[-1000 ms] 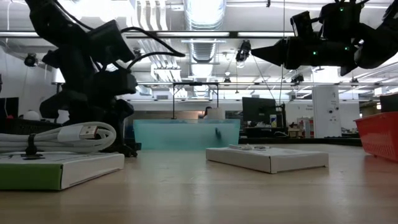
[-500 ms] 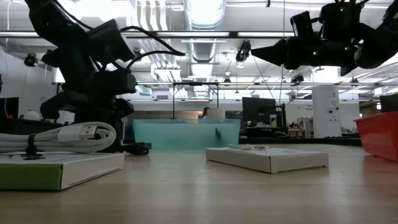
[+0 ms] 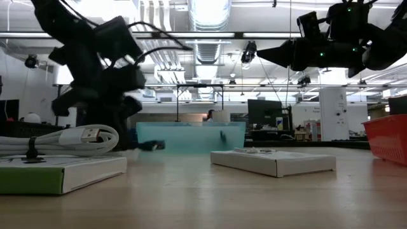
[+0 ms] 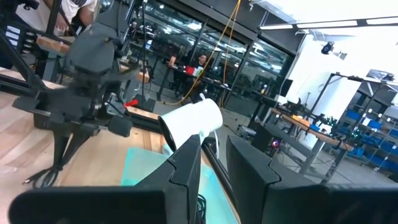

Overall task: Pick and place items into bin
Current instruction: Put the black charger cable into the green bin

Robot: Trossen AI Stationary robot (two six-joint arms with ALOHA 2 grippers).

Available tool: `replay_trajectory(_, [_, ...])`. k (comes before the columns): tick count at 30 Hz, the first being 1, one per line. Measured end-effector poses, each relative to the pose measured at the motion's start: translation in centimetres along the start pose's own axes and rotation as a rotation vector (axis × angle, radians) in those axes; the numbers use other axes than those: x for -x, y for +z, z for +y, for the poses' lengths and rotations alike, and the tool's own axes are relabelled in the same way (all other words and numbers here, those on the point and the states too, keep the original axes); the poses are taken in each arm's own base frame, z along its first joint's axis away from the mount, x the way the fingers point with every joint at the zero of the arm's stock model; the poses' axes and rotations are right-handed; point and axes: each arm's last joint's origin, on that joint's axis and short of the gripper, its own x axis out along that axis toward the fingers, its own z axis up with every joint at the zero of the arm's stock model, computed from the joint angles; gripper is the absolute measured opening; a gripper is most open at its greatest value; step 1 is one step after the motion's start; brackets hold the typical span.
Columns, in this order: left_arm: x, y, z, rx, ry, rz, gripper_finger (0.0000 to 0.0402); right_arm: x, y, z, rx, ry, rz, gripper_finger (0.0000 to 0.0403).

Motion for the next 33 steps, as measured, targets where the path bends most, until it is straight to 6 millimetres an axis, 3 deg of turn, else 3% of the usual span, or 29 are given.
replay_trajectory(7, [1.4, 4.0, 0.7, -0.151, 0.085, -0.119, 0.0009, 0.0, 0.0, 0.0, 0.000, 0.001, 0.002, 0.0066])
replay_trajectory(12, [2.6, 6.3, 1.7, -0.236, 0.317, -0.153, 0.0009, 0.0, 0.0, 0.0, 0.000, 0.001, 0.002, 0.0066])
replay_trajectory(16, [3.0, 7.5, 2.8, -0.166, 0.532, -0.244, 0.0009, 0.0, 0.0, 0.0, -0.001, 0.002, 0.004, 0.0066])
replay_trajectory(20, [3.4, 7.5, 3.9, -0.111, 0.678, -0.229, 0.0009, 0.0, -0.1, 0.0, -0.001, 0.003, 0.007, 0.0066])
replay_trajectory(33, [2.4, 6.4, 6.8, 0.030, 0.711, -0.177, 0.0009, 0.0, -0.2, 0.1, 0.021, 0.008, 0.020, 0.0066])
